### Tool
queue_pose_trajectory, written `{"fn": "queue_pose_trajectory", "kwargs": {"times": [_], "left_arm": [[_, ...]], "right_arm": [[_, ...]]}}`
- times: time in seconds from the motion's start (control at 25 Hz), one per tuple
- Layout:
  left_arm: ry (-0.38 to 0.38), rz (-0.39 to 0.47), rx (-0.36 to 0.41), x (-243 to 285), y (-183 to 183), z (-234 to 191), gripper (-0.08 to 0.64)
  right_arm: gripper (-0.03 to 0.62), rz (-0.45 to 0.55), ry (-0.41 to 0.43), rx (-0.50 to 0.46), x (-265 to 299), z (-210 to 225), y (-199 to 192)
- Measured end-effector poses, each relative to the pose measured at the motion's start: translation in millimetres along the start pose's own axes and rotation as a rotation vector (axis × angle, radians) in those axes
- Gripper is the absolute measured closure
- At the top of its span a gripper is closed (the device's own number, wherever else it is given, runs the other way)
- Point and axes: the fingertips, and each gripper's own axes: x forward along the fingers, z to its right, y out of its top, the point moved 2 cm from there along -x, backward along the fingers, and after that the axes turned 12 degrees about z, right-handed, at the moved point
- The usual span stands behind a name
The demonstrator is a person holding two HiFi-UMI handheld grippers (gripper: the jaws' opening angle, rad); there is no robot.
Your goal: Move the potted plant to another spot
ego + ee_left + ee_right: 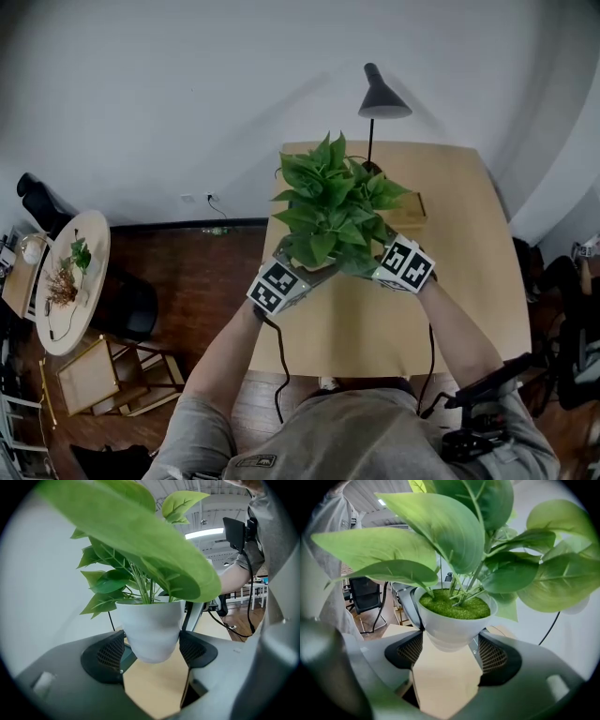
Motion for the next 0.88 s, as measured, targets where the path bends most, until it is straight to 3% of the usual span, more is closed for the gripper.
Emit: {"fn": "queue_pose_trajectory", "kwargs": {"times": [0.08, 0.28, 0.88], "left_arm": [[-0.003, -0.003, -0.008, -11, -11, -3, 0.196], [-0.006, -0.029, -0.046, -54, -87, -18, 0.196], [-0.049, -0.093, -0.141, -47, -162, 37, 0.195]], "right_arm": [[0.216, -0.016, 0.000, 0.007, 14, -7, -2], [0.216, -0.054, 0.024, 0.044, 89, -41, -36], [0.218, -0.124, 0.055, 0.130, 95, -89, -110]]}}
